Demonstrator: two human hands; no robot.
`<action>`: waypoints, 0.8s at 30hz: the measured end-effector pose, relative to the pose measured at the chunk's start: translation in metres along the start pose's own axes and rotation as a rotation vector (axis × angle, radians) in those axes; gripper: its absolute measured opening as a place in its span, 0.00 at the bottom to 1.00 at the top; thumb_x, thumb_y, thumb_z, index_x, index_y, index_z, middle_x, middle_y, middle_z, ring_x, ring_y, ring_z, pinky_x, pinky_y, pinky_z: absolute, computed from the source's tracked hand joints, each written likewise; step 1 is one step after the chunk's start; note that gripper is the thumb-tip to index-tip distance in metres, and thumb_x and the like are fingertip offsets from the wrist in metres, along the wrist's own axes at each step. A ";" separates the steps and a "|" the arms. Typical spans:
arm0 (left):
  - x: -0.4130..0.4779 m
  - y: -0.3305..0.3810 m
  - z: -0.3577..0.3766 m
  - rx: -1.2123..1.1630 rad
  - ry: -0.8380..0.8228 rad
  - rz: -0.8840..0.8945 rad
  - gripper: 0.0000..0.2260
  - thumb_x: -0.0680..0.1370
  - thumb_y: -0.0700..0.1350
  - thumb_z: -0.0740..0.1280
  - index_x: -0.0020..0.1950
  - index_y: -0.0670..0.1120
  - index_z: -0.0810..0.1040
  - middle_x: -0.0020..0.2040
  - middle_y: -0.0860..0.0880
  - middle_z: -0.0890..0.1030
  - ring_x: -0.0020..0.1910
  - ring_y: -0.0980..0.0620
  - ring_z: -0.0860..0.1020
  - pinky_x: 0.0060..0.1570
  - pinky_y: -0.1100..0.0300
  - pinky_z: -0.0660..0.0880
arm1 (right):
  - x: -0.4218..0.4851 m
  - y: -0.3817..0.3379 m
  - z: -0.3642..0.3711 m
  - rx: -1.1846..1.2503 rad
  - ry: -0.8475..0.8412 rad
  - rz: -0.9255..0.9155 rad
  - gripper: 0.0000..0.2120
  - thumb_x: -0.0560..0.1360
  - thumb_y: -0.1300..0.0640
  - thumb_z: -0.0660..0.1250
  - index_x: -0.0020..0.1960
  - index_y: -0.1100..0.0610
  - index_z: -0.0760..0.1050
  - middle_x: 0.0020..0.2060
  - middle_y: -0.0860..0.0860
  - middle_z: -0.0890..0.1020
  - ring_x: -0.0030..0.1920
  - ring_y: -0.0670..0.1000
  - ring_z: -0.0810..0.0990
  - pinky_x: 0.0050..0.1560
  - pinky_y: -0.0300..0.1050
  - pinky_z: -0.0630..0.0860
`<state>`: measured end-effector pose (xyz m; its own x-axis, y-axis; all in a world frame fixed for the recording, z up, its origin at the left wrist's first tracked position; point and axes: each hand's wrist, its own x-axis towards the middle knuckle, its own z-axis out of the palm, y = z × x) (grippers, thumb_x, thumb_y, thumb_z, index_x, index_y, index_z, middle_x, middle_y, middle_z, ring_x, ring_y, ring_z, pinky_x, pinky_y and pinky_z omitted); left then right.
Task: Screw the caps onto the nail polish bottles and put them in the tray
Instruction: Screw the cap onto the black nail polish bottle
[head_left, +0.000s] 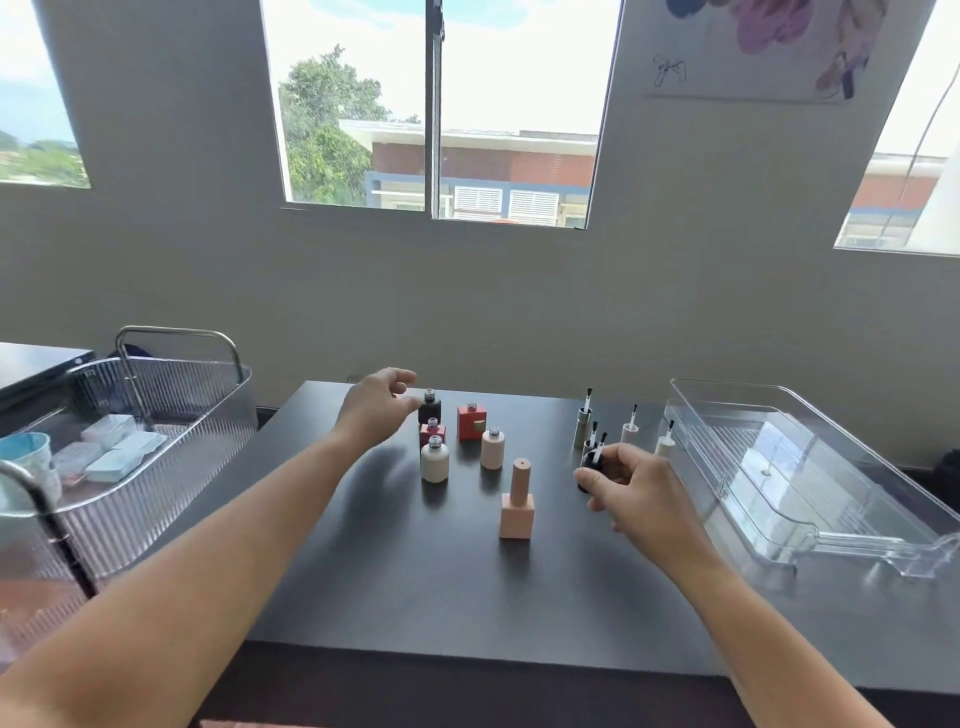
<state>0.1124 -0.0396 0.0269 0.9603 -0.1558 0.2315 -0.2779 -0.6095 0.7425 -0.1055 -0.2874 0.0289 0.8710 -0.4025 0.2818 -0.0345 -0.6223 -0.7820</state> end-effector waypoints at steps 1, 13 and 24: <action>0.005 -0.001 0.003 -0.018 -0.037 -0.023 0.19 0.74 0.47 0.72 0.65 0.50 0.78 0.58 0.49 0.81 0.54 0.51 0.79 0.58 0.58 0.73 | 0.000 0.000 0.001 -0.001 -0.004 -0.001 0.03 0.72 0.54 0.72 0.41 0.51 0.79 0.33 0.49 0.84 0.34 0.48 0.84 0.40 0.49 0.80; 0.028 -0.005 0.026 -0.079 -0.152 -0.114 0.16 0.67 0.41 0.78 0.54 0.48 0.83 0.44 0.53 0.85 0.46 0.53 0.82 0.48 0.62 0.76 | 0.003 0.001 0.005 0.027 -0.017 -0.005 0.02 0.72 0.54 0.72 0.43 0.49 0.79 0.33 0.48 0.84 0.34 0.46 0.84 0.40 0.49 0.81; -0.025 0.052 -0.035 -0.403 -0.012 0.092 0.12 0.72 0.41 0.74 0.49 0.56 0.81 0.45 0.55 0.84 0.43 0.57 0.84 0.29 0.57 0.81 | 0.014 -0.016 0.004 0.132 -0.026 -0.047 0.12 0.78 0.58 0.65 0.61 0.53 0.77 0.38 0.48 0.80 0.35 0.45 0.84 0.27 0.43 0.78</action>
<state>0.0735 -0.0404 0.0817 0.9305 -0.2061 0.3028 -0.3480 -0.2394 0.9064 -0.0913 -0.2807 0.0429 0.8827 -0.3563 0.3065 0.0696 -0.5459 -0.8350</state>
